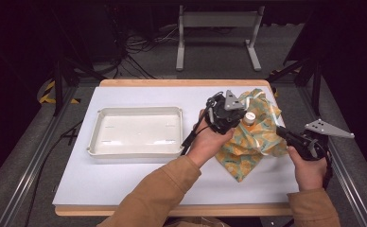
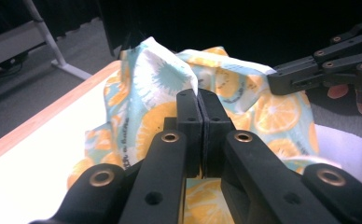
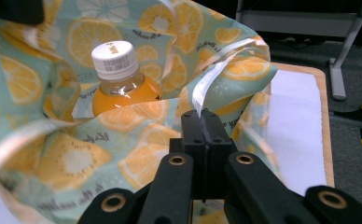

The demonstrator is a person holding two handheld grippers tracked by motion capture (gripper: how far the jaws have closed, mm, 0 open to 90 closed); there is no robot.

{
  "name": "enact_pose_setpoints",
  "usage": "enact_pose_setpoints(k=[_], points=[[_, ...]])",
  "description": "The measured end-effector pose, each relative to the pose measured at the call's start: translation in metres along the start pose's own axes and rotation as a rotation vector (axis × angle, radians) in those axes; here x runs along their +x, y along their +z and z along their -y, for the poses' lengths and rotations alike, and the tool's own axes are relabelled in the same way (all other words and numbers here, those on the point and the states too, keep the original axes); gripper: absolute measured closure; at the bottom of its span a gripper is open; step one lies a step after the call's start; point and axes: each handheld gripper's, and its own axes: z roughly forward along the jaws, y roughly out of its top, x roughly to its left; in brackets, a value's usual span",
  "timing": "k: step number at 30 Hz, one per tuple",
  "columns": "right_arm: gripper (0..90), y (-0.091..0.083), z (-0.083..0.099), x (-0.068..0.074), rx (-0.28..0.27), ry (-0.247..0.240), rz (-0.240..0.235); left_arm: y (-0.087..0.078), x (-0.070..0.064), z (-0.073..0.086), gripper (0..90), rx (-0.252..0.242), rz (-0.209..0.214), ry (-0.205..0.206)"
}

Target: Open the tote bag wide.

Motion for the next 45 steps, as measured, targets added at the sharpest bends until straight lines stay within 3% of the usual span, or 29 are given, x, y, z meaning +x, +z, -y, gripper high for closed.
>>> enact_pose_setpoints(k=[6,9,14,16,24,34,39,45], points=[[90.0,-0.003,-0.001,0.0,-0.009,-0.002,0.004,-0.024,0.017,0.013,88.7,-0.048,-0.012,-0.056],[90.0,-0.004,-0.001,0.001,-0.007,-0.002,0.004,-0.032,0.025,0.024,88.6,-0.048,-0.017,-0.083],[90.0,-0.007,0.001,0.001,-0.005,-0.004,-0.004,-0.037,0.039,0.049,88.5,-0.053,0.013,-0.167],[90.0,-0.008,0.001,0.002,-0.006,-0.005,-0.008,-0.037,0.041,0.055,88.3,-0.047,0.017,-0.177],[90.0,-0.008,0.003,0.004,-0.006,-0.018,-0.006,-0.037,0.041,0.064,88.2,-0.044,0.024,-0.177],[90.0,-0.001,0.014,0.0,0.037,-0.01,-0.004,-0.019,0.035,0.095,88.0,0.035,0.013,-0.179],[90.0,0.006,0.025,-0.006,0.075,0.007,0.007,-0.01,0.031,0.105,87.7,0.078,-0.013,-0.149],[90.0,0.011,0.033,-0.008,0.11,0.011,0.01,-0.005,0.031,0.114,87.7,0.116,-0.01,-0.158]])
